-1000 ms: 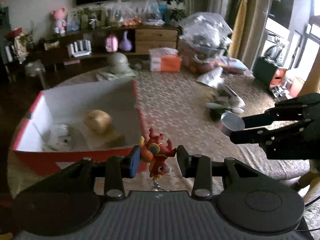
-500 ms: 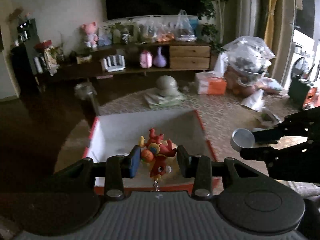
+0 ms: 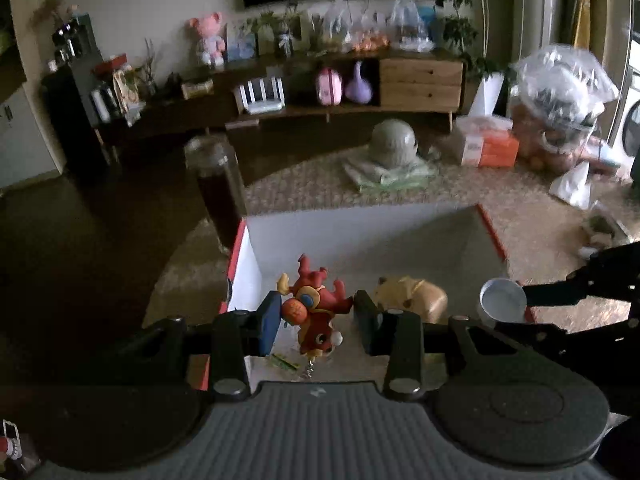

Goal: Organize objects
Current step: 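Carry the keychain with the left tool into the box while the right tool carries the bowl, then open both tools to drop the keychain and bowl into the box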

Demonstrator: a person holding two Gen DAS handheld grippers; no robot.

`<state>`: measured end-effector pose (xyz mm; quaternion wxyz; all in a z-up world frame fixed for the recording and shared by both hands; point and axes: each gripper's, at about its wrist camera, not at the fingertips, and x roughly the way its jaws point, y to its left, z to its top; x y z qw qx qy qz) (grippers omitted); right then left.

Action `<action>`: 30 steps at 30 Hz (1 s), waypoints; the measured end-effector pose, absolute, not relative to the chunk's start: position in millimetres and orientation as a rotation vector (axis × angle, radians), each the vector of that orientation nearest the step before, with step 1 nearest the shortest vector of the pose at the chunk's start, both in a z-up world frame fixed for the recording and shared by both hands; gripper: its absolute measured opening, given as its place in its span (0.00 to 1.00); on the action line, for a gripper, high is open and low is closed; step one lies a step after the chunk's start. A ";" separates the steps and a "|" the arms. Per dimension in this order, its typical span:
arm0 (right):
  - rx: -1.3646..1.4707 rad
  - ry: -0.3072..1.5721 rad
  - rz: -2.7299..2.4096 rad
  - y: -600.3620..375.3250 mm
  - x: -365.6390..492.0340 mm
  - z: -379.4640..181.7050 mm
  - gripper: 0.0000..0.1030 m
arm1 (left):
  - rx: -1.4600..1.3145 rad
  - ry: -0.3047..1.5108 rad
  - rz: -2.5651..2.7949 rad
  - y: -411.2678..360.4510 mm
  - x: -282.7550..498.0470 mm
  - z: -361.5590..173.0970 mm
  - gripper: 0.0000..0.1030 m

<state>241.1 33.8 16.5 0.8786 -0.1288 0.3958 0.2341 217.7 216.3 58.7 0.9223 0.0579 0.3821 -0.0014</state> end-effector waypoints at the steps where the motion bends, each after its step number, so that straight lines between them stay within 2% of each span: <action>1: -0.269 0.834 0.486 36.7 243.1 13.4 0.33 | 0.134 0.798 0.004 216.4 221.2 53.2 0.37; 11: -0.241 0.925 0.499 58.5 259.8 -11.6 0.33 | 0.147 0.902 0.044 233.9 246.0 6.5 0.37; 30: -0.206 1.005 0.486 68.7 274.1 -34.2 0.33 | 0.114 1.055 0.023 240.7 271.5 -40.8 0.37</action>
